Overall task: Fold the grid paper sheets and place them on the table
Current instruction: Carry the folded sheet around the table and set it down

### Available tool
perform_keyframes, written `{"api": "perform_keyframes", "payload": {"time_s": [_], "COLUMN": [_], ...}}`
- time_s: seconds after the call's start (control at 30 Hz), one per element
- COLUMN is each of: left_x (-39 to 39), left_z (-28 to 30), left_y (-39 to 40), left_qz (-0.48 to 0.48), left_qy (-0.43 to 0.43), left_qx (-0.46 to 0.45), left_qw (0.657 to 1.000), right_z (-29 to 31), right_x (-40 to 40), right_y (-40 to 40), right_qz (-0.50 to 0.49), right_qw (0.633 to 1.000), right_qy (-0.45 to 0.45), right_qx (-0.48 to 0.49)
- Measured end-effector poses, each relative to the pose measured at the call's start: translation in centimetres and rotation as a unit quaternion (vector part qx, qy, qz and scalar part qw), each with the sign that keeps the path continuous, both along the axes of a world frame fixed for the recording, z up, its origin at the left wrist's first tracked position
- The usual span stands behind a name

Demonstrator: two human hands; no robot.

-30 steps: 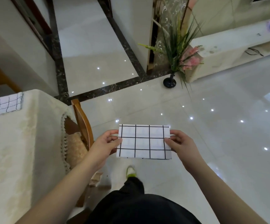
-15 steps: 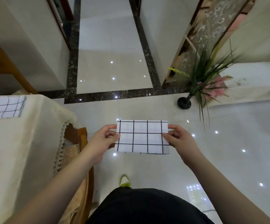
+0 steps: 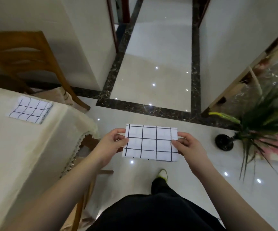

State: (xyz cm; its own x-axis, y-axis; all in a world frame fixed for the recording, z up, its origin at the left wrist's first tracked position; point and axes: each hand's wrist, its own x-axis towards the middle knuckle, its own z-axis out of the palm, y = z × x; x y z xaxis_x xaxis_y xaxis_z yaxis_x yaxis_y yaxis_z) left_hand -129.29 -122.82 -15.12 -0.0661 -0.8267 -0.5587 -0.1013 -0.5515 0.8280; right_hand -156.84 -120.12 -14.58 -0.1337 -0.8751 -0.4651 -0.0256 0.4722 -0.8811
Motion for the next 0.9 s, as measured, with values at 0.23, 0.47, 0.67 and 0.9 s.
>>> {"api": "perform_keyframes", "payload": {"time_s": [0.23, 0.47, 0.67, 0.9], "left_x": [-2.4, -0.5, 4.2, 11.5], "left_z": [1.2, 0.8, -0.5, -1.5], "left_y": [-5.2, -7.7, -10.2, -13.7], "left_qz": [0.091, 0.196, 0.273, 0.351], "left_qy": [0.017, 0.029, 0.05, 0.066], "left_qx": [-0.016, -0.03, -0.029, -0.038], "left_qw": [0.996, 0.98, 0.96, 0.933], "right_z": [1.0, 1.1, 0.1, 0.7], "right_x": [-2.7, 0.4, 6.5, 16.3], "right_y": [-10.6, -18.3, -24.7, -32.1], "right_qz": [0.111, 0.188, 0.261, 0.343], "right_qw": [0.994, 0.982, 0.965, 0.939], "right_qy": [-0.005, -0.012, 0.01, 0.027], "right_qx": [-0.005, -0.015, -0.012, -0.018]}}
